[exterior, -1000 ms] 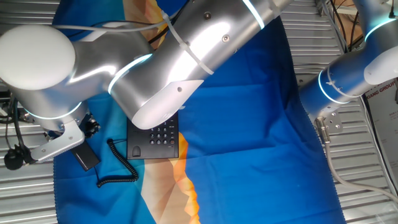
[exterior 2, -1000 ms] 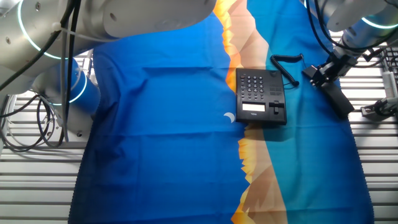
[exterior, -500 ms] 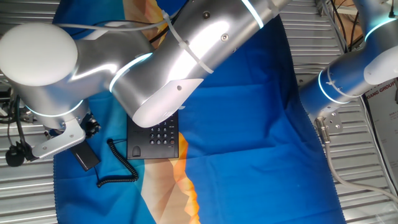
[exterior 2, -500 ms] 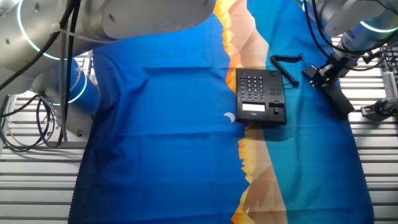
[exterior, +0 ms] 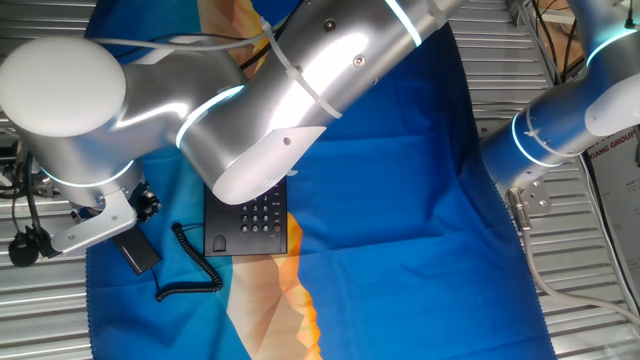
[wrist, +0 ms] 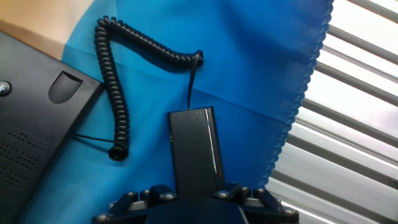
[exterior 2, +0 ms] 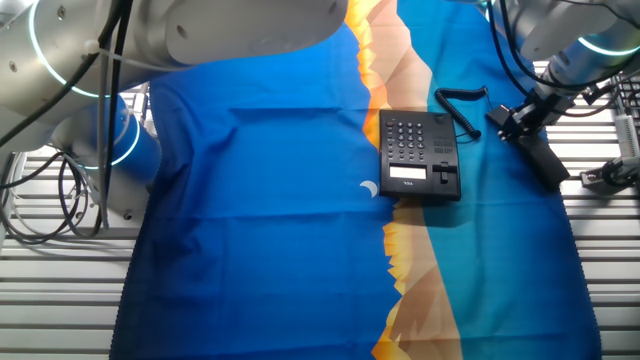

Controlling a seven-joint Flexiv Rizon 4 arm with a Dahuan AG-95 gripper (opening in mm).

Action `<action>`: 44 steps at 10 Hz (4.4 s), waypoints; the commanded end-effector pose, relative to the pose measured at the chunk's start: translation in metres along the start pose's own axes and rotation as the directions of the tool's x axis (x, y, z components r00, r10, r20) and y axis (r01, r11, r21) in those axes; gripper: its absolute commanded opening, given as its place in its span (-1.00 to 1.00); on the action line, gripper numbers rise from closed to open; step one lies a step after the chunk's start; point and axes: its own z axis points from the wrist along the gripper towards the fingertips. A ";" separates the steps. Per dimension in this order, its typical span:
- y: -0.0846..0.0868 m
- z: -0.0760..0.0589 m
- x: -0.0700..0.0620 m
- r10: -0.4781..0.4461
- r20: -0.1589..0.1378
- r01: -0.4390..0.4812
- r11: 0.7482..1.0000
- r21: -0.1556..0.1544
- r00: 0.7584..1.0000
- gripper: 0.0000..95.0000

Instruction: Place the handset of the telephone on the corresponding phone cradle

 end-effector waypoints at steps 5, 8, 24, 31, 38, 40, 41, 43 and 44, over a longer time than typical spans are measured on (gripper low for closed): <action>-0.001 0.001 0.000 0.010 0.002 -0.010 1.000 0.000 1.000 0.20; -0.001 0.001 0.000 0.014 -0.001 -0.014 1.000 0.002 1.000 0.20; -0.001 0.001 0.000 0.038 -0.016 -0.038 0.999 0.026 0.999 -1.00; -0.001 -0.005 -0.001 0.100 -0.033 -0.099 0.995 0.021 0.994 -1.00; 0.002 -0.021 -0.005 0.243 -0.026 -0.243 0.970 0.012 0.970 -1.00; 0.003 -0.026 -0.006 0.266 -0.025 -0.266 0.964 0.004 0.964 -1.00; 0.004 -0.027 -0.007 0.277 -0.027 -0.277 0.961 0.001 0.961 -1.00; 0.006 -0.029 -0.007 0.289 -0.025 -0.289 0.957 0.002 0.957 -1.00; 0.006 -0.029 -0.007 0.289 -0.025 -0.289 0.957 0.002 0.957 -1.00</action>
